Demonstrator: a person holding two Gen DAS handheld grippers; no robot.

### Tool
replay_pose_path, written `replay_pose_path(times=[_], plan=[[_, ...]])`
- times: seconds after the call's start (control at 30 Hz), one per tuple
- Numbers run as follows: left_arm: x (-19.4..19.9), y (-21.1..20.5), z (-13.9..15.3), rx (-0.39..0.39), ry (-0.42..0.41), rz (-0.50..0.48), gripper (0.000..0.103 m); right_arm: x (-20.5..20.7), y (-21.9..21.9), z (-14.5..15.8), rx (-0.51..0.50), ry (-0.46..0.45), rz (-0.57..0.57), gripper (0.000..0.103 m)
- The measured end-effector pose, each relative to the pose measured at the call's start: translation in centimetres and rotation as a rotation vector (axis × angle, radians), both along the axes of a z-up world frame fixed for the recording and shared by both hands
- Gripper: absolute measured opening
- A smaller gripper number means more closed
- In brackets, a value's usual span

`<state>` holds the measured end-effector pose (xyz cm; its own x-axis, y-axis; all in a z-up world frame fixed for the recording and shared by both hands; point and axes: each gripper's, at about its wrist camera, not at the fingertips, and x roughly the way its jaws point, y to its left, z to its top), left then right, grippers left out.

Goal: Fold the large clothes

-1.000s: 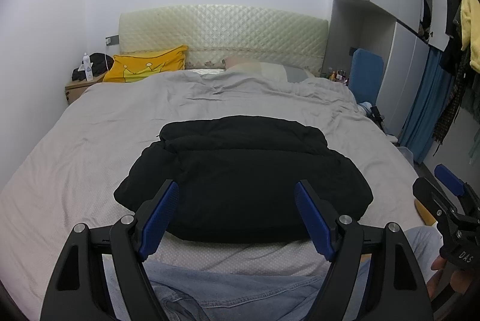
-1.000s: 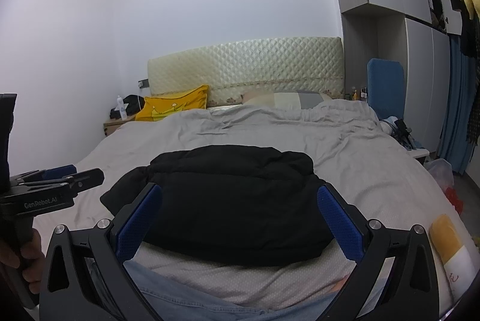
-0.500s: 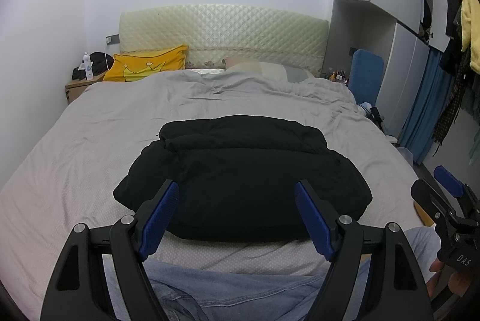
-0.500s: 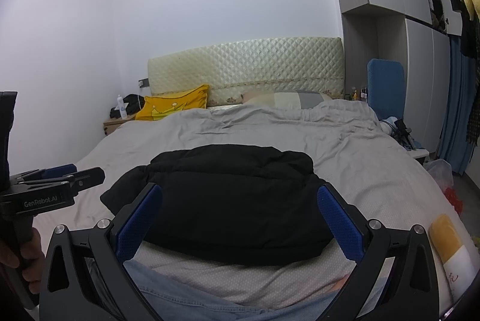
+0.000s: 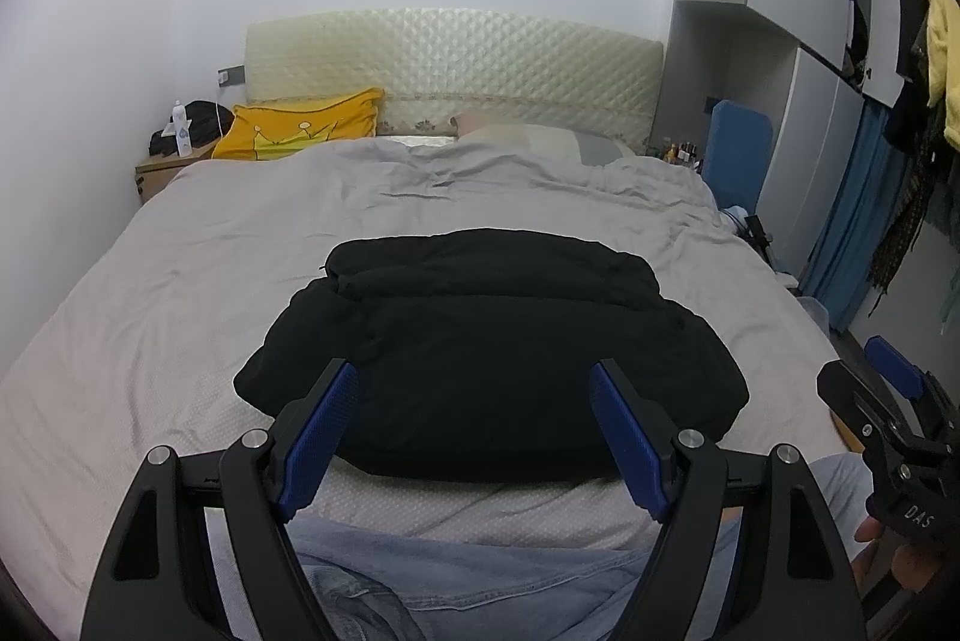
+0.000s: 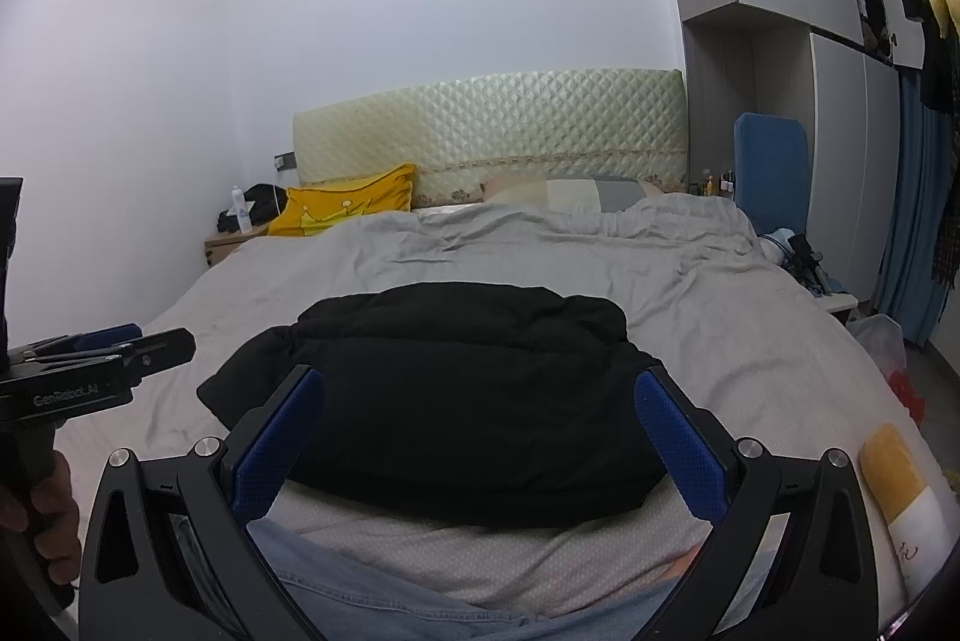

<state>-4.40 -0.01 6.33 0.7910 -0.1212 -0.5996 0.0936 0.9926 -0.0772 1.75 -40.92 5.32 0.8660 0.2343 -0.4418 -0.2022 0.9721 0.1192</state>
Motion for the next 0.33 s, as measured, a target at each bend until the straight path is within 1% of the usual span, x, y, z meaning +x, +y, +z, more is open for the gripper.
replay_pose_path(times=[0.33], plan=[[0.09, 0.0, 0.01, -0.006, 0.003, -0.003, 0.08, 0.07, 0.09, -0.12, 0.0, 0.002, -0.007, 0.103]])
